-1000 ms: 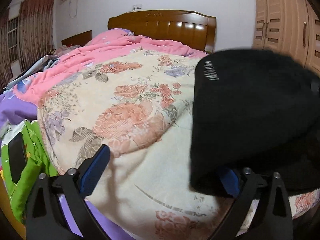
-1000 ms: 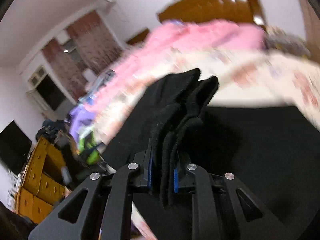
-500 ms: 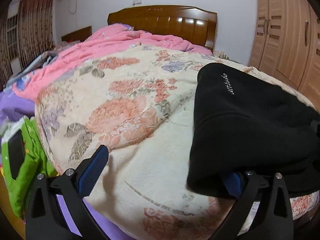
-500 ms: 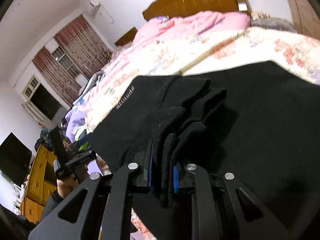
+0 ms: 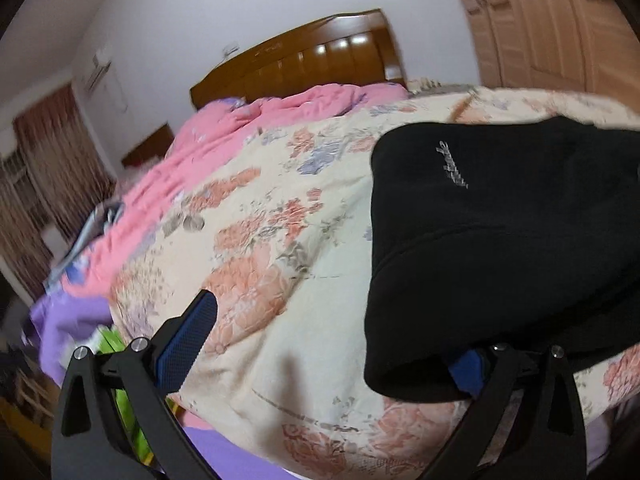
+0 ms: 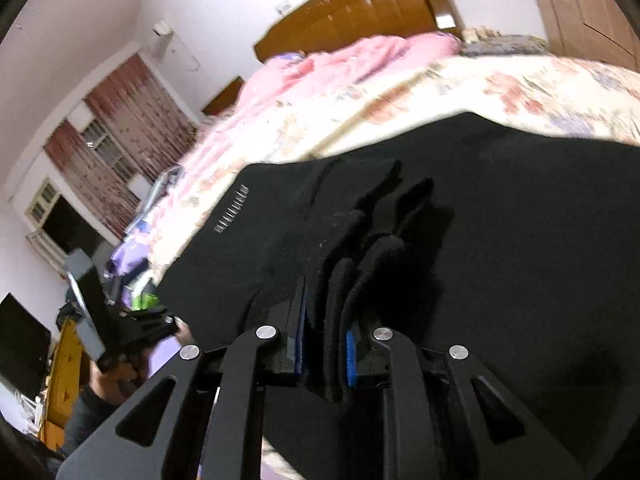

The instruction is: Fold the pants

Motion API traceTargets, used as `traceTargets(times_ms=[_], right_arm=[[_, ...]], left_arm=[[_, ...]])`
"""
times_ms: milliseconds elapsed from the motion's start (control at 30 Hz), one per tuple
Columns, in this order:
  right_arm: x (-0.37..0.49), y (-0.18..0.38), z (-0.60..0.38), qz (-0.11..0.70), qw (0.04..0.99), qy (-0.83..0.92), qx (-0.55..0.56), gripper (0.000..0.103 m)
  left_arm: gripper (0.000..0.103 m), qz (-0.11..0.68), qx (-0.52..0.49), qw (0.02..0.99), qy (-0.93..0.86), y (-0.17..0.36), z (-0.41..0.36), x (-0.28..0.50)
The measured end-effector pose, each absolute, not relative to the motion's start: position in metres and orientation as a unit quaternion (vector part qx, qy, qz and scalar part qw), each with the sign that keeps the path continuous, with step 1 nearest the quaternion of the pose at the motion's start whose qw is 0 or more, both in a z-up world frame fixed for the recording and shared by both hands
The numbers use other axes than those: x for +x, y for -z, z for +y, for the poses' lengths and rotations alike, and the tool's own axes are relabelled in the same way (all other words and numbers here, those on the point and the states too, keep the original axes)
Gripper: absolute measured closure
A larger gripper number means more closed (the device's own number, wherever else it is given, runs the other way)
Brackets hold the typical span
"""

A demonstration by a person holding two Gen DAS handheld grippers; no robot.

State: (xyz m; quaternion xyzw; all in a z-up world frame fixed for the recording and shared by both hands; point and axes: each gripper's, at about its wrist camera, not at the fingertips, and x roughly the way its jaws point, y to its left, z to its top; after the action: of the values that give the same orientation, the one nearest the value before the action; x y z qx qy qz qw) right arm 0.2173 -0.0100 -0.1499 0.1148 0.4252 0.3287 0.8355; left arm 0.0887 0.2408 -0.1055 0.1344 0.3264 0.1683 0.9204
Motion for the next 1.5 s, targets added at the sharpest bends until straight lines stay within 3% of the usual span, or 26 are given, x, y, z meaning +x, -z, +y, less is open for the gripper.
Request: traceTargets(times_ms=[67,200,667,733,800,867,1033,1233,1333,1433,1500], right_arm=[[0.225,0.17,-0.023,0.443,0.82,-0.33,0.148,0.086],[0.223,0.164,-0.016,0.434,0.826,-0.335,0.129,0.086],[0.226,0.171,-0.019,0.443,0.814,-0.349,0.136,0.085],[0.227,0.168,-0.021,0.456,0.812,-0.342,0.126,0.075],[0.224,0.163,-0.023,0.468,0.814,-0.328,0.1,0.045],[0.216,0.15,-0.03,0.449,0.83,-0.322,0.076,0.033],[0.214,0.114,-0.011,0.374,0.866,-0.332,-0.011,0.033],[0.224,0.112,0.059,0.353,0.853,-0.372,-0.101,0.033],[0.235,0.146,0.069,0.406,0.832,-0.354,-0.133,0.033],[0.235,0.158,0.054,0.393,0.838,-0.362,-0.11,0.032],[0.238,0.159,0.054,0.397,0.837,-0.361,-0.105,0.031]], left_arm=[[0.001,0.337,0.132,0.915,-0.176,0.112,0.244,0.093],[0.001,0.346,0.018,0.925,-0.153,0.114,0.271,0.092],[0.001,0.336,-0.119,0.925,-0.134,0.131,0.297,0.08],[0.001,0.342,-0.104,0.925,-0.128,0.127,0.293,0.077],[0.002,0.348,-0.065,0.927,-0.127,0.117,0.285,0.063],[0.002,0.343,-0.002,0.93,-0.135,0.106,0.274,0.039],[0.002,0.263,0.015,0.958,-0.112,0.041,0.265,0.015],[0.002,0.245,-0.085,0.963,0.068,-0.003,0.245,0.129],[0.002,0.315,-0.122,0.925,0.172,0.027,0.23,0.202],[0.002,0.398,-0.12,0.897,0.151,0.075,0.231,0.25],[0.002,0.389,-0.159,0.891,0.17,0.086,0.244,0.257]])
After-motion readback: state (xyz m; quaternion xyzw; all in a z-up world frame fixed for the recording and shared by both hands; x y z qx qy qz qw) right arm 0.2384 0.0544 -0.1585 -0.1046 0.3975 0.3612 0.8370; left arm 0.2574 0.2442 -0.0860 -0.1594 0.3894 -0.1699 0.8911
